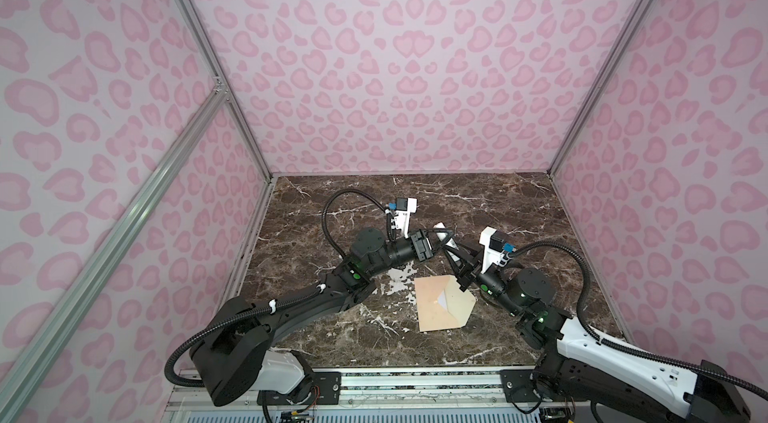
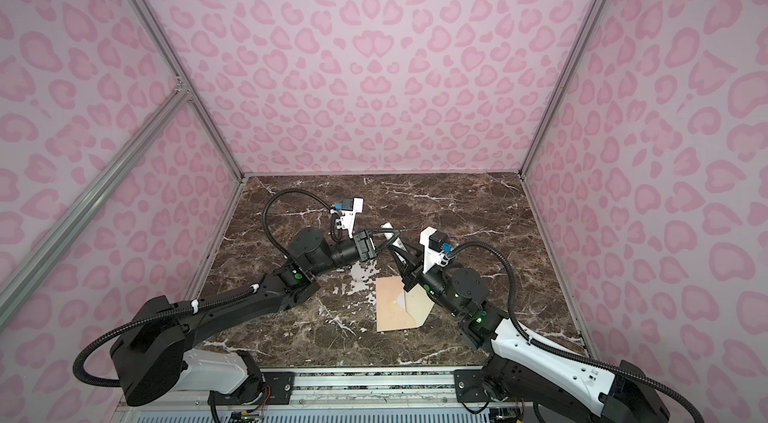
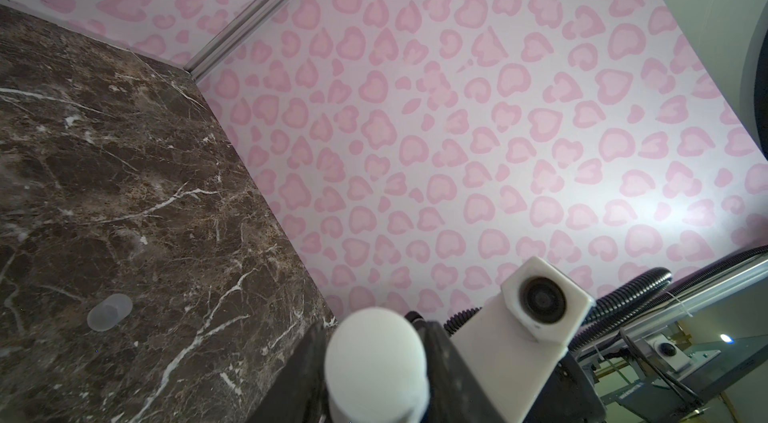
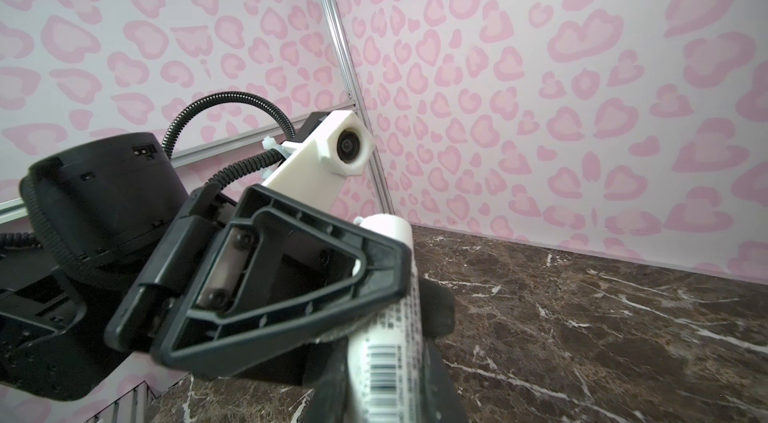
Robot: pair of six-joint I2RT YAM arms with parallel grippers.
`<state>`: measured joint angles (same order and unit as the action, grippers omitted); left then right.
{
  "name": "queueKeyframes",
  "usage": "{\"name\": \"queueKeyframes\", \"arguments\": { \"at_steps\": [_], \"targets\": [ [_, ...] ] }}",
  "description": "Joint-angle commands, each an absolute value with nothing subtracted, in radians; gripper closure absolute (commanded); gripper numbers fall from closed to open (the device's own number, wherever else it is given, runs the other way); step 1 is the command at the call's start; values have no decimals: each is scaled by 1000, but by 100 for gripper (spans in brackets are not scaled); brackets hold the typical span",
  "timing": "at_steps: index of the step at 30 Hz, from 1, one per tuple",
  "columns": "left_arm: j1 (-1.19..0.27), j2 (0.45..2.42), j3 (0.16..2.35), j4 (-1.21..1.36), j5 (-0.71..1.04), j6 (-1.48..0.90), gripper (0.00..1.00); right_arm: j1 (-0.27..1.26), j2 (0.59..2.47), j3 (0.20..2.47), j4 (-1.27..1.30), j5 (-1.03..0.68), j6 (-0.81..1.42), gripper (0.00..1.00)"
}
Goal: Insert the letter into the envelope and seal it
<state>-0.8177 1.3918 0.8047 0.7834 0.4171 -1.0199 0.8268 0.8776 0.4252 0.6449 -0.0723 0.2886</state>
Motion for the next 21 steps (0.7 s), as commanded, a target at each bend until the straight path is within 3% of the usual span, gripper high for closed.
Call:
{"name": "queueKeyframes", "arguments": {
  "at_steps": [1, 9, 14, 21],
  "targets": [
    [-818, 1402, 812, 830, 437, -1025, 69, 834, 882, 420, 656, -67, 237, 89],
    [-812, 1389, 790, 787, 424, -1000, 88, 836, 828, 403, 550, -65, 201, 63],
    [-780, 1341, 766, 691, 391, -947, 90, 836, 762, 422, 320, -55, 178, 45],
    [-720, 1203, 794, 227, 225, -711, 88, 826, 657, 469, -53, 59, 189, 36]
  ]
}}
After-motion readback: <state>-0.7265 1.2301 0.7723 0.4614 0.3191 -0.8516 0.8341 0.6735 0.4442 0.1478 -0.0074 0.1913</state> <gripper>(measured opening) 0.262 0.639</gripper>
